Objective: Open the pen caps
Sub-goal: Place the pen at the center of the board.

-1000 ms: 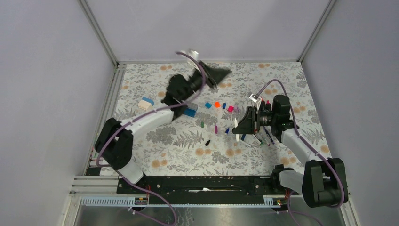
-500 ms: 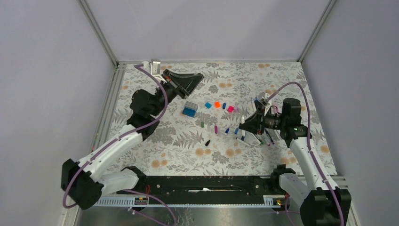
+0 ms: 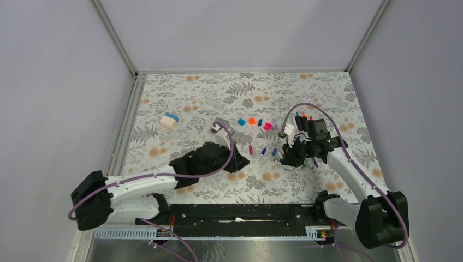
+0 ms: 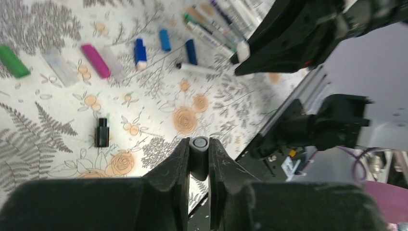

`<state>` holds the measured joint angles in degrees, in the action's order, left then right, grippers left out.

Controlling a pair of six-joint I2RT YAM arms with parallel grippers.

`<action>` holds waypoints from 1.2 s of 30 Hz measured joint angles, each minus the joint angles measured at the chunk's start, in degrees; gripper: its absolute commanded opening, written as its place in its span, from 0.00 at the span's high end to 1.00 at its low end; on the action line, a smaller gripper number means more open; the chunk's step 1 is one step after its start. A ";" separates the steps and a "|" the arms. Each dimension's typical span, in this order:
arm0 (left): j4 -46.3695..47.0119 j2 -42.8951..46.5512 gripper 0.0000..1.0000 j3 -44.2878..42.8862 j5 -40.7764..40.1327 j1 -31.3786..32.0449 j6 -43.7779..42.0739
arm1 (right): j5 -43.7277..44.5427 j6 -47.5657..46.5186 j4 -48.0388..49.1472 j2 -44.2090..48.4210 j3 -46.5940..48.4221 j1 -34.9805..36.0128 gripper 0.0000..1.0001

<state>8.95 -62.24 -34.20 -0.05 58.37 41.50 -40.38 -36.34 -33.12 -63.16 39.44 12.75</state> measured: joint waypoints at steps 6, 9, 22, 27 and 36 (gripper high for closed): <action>-0.31 -7.91 1.00 0.11 -8.83 5.35 0.63 | 9.73 -1.36 -0.07 -1.49 -2.03 0.17 0.91; -0.26 -11.13 1.00 0.09 -11.30 6.21 0.70 | 13.33 -1.57 0.02 -2.21 -2.27 0.24 0.90; 0.66 -21.53 1.00 -2.16 -15.08 7.78 1.46 | 21.14 -2.58 0.50 -4.96 -3.41 0.22 0.84; 1.05 -21.66 1.00 -2.23 -15.58 7.87 1.44 | 22.32 -2.19 0.72 -7.28 -3.41 0.22 0.79; 1.03 -22.36 0.99 -2.58 -15.98 8.04 1.44 | 23.43 -0.96 0.90 -9.70 -3.41 0.22 0.69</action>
<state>9.98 -84.60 -36.77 -16.03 66.41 42.94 -16.95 -37.30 -32.23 -72.86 36.03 12.97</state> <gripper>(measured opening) 0.145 0.273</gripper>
